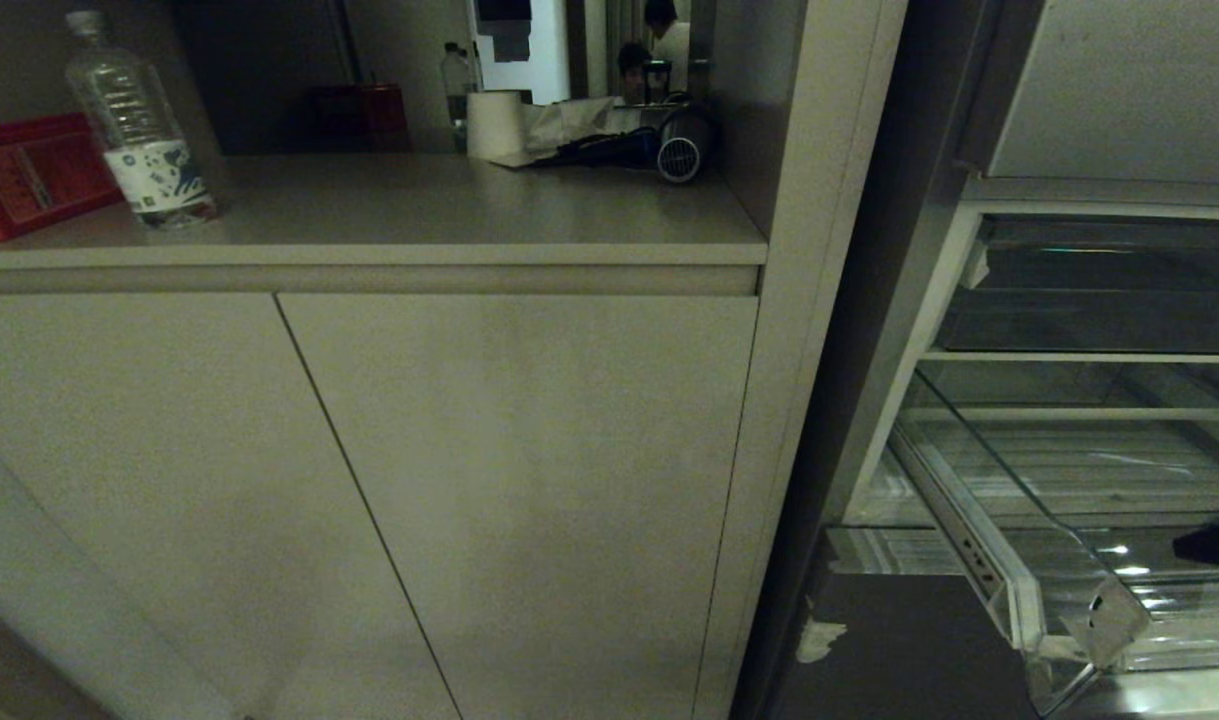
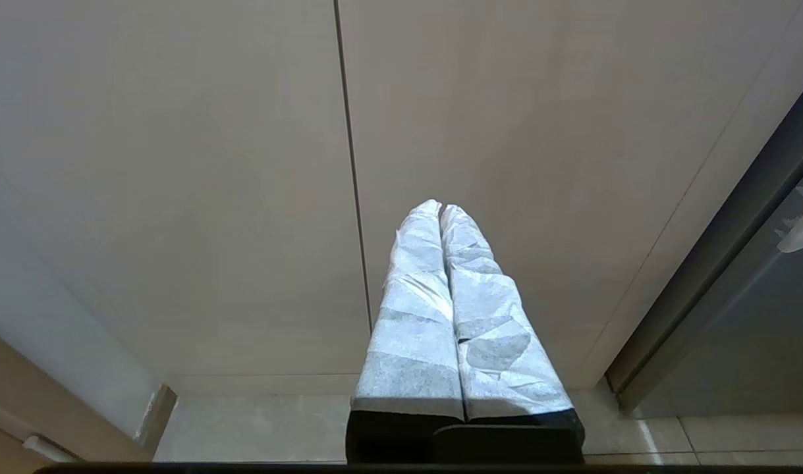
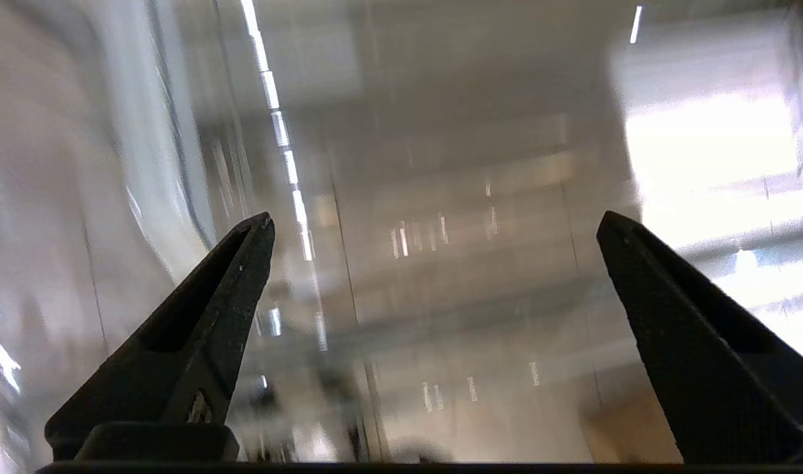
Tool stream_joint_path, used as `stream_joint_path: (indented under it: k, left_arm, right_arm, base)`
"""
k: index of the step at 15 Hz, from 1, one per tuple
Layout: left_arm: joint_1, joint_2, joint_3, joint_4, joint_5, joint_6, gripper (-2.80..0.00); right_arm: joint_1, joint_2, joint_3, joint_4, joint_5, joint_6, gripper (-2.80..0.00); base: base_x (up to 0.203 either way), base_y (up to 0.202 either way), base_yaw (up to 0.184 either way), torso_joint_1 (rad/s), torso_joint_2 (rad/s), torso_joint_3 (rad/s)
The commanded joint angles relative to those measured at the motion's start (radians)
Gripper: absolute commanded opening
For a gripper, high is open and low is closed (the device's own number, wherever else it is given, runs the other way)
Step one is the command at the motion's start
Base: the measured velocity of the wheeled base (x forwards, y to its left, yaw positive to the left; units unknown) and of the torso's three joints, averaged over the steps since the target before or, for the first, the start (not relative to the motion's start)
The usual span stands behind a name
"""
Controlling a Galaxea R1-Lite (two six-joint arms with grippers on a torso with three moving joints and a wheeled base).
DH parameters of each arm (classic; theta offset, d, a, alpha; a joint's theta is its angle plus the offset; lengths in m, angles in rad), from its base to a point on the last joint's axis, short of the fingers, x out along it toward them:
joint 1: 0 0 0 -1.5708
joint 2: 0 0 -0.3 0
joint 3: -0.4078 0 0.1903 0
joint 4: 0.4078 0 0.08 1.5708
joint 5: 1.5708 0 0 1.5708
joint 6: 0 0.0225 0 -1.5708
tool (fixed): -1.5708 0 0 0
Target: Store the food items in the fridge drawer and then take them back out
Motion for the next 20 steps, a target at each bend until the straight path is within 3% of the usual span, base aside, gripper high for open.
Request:
stream_joint_path:
  k: [1, 6, 7, 10, 15, 20]
  left_arm:
    - [0.0, 0.001, 0.0, 0.0, 0.0, 0.0, -2.8]
    - [0.0, 0.001, 0.0, 0.0, 0.0, 0.0, -2.8]
    - [0.0, 0.001, 0.0, 0.0, 0.0, 0.0, -2.8]
    - [0.0, 0.001, 0.0, 0.0, 0.0, 0.0, -2.8]
    - [0.0, 0.001, 0.0, 0.0, 0.0, 0.0, -2.8]
    - [0.0, 0.001, 0.0, 0.0, 0.0, 0.0, -2.8]
  right_arm:
    - [0.001, -0.018, 0.013, -0.132, 0.005, 0.0, 0.0]
    - [0.003, -0.231, 0.063, -0.167, 0.022, 0.008, 0.0]
    - [0.003, -0.295, 0.089, -0.167, 0.025, 0.007, -2.8]
    - [0.003, -0.51, 0.152, -0.167, 0.038, 0.006, -2.8]
    - [0.005, -0.894, 0.243, -0.169, 0.165, 0.004, -2.8]
    - [0.006, -0.915, 0.536, -0.324, 0.268, -0.045, -2.8]
  base:
    - [0.0, 0.0, 0.0, 0.0, 0.0, 0.0]
    - [0.0, 0.0, 0.0, 0.0, 0.0, 0.0]
    - [0.0, 0.0, 0.0, 0.0, 0.0, 0.0]
    - [0.0, 0.0, 0.0, 0.0, 0.0, 0.0]
    - [0.0, 0.0, 0.0, 0.0, 0.0, 0.0]
    - [0.0, 0.0, 0.0, 0.0, 0.0, 0.0]
